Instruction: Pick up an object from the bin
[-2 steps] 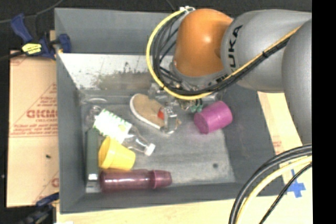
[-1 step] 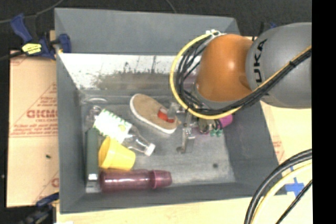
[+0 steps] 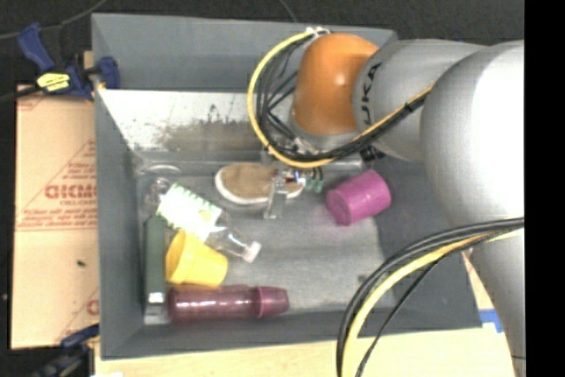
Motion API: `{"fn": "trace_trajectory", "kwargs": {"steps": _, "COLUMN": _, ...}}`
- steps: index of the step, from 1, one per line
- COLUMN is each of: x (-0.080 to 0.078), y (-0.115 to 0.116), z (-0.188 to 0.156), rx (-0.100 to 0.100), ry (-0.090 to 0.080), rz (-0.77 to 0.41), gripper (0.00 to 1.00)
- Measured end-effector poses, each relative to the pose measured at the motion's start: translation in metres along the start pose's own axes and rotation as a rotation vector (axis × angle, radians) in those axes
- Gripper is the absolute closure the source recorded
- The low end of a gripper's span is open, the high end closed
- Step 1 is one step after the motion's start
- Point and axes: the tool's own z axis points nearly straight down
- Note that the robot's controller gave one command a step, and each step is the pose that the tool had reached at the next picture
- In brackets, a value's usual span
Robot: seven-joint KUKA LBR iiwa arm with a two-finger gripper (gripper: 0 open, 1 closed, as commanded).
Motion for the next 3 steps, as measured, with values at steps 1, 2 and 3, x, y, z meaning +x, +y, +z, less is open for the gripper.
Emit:
{"fn": "trace_trajectory", "kwargs": {"steps": 1, "x": 0.0060, "y": 0.0149, "z": 0.0063, "rx": 0.007, "ry": -0.002, "rz": -0.187, "gripper": 1.00}}
{"fn": "trace_trajectory", "kwargs": {"steps": 2, "x": 0.0059, "y": 0.0149, "z": 0.0063, "rx": 0.007, "ry": -0.002, "rz": -0.187, "gripper": 1.00}}
{"fn": "trace_trajectory", "kwargs": {"steps": 3, "x": 0.0059, "y": 0.0147, "z": 0.0054, "rx": 0.007, "ry": -0.002, "rz": -0.187, "gripper": 1.00}}
